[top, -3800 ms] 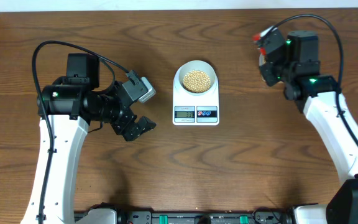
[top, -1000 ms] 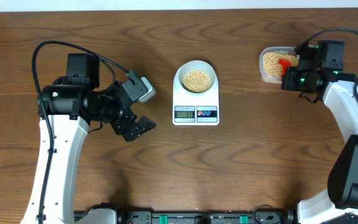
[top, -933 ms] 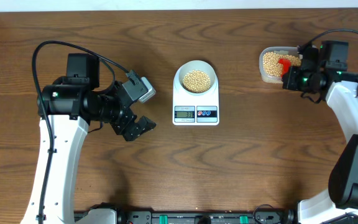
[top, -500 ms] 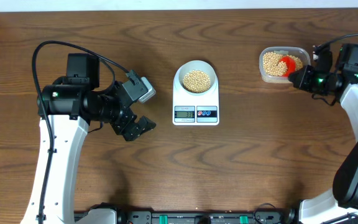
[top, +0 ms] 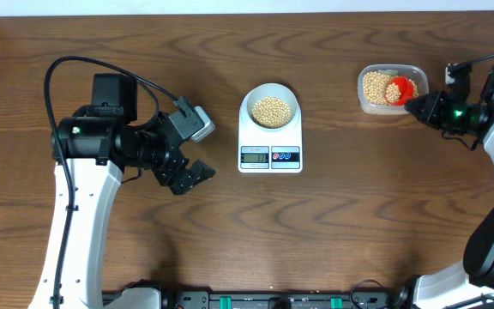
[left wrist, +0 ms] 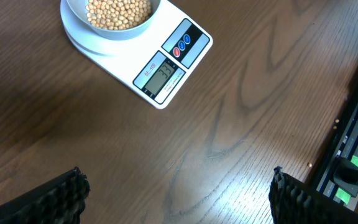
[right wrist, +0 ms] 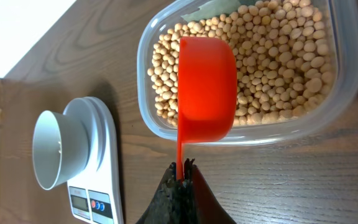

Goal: Scoop item into bowl and weigh 50g on scale
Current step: 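Dip the scoop into the soybeans and scoop more beans, then lift the scoop and carry it left over the bowl on the scale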

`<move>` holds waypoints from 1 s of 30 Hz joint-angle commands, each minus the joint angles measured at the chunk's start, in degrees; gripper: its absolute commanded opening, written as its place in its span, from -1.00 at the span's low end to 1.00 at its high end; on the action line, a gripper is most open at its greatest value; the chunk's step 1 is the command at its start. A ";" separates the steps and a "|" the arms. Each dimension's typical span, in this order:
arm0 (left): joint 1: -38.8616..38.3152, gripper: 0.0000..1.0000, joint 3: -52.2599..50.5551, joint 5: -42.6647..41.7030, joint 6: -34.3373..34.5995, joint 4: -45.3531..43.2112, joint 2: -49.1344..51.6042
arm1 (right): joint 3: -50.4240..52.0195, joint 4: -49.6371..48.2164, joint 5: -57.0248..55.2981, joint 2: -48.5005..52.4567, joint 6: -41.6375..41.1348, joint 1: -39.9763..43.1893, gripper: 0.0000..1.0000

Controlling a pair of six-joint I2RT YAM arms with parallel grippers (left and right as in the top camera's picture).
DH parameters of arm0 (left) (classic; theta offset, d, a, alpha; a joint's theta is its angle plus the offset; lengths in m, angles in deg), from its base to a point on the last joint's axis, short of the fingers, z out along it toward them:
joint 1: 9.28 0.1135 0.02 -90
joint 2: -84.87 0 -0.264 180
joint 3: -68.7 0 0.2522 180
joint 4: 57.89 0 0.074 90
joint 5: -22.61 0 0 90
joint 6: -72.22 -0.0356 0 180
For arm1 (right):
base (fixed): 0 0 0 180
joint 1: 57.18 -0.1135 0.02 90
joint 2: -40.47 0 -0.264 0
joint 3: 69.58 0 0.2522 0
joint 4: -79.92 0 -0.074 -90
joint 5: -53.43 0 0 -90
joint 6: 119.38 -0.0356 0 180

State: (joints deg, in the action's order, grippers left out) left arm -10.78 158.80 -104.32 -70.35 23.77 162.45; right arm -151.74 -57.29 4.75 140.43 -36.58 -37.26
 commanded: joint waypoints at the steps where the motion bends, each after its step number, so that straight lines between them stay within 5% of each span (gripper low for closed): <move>1: 0.24 0.90 -0.07 0.13 -0.74 0.17 -0.11 | -0.07 0.17 2.80 0.50 -0.52 1.62 -0.98; 30: 0.24 0.90 -0.07 0.11 -0.74 0.17 -0.11 | -0.07 -4.59 16.98 0.50 -8.57 2.97 -0.98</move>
State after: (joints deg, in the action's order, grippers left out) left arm -10.78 158.80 -104.32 -70.35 23.77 162.45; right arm -151.74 -61.24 19.13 140.43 -42.77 -33.63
